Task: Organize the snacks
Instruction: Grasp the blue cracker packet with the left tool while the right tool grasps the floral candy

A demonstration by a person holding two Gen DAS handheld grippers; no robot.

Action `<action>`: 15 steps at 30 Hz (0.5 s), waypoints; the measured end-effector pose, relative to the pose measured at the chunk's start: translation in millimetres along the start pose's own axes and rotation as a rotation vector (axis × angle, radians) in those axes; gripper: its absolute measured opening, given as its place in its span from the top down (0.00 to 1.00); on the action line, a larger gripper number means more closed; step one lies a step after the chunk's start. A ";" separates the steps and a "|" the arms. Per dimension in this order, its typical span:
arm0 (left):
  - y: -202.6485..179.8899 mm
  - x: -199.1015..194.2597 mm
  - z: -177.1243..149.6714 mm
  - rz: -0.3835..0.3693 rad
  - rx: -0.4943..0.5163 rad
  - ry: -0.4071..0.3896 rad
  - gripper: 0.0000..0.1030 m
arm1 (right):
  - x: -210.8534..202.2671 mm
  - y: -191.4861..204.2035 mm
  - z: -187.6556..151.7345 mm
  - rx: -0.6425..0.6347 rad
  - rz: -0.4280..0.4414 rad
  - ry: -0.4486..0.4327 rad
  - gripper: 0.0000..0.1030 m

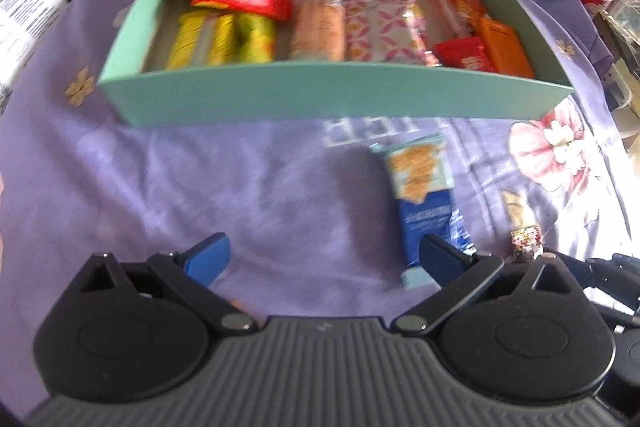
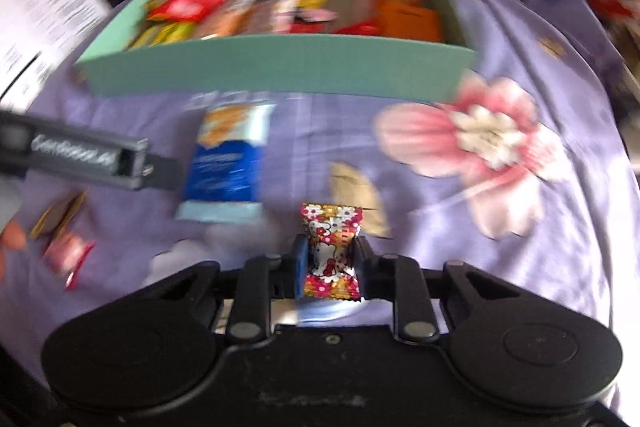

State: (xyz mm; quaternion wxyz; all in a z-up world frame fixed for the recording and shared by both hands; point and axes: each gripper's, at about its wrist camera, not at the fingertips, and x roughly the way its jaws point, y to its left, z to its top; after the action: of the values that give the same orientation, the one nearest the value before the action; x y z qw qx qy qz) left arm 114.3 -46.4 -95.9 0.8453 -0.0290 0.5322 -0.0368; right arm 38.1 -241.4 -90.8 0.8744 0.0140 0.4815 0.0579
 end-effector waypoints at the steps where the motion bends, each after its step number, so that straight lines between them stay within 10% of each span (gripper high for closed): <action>1: -5.3 1.6 2.6 -0.001 0.007 -0.001 0.00 | -0.4 -5.5 1.3 0.022 -0.007 -0.003 0.78; 7: -38.9 15.2 16.1 0.013 0.037 -0.024 0.01 | 1.8 -38.4 6.6 0.104 -0.043 -0.022 0.78; 15: -63.3 23.6 15.7 0.047 0.114 -0.056 0.34 | 3.6 -44.9 8.5 0.102 -0.038 -0.047 0.78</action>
State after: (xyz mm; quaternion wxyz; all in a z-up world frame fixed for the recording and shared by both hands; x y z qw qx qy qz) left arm 136.7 -111.5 -104.8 0.8607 0.0309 0.5060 -0.0463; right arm 51.1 -285.2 -92.8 0.8846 0.0507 0.4632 0.0166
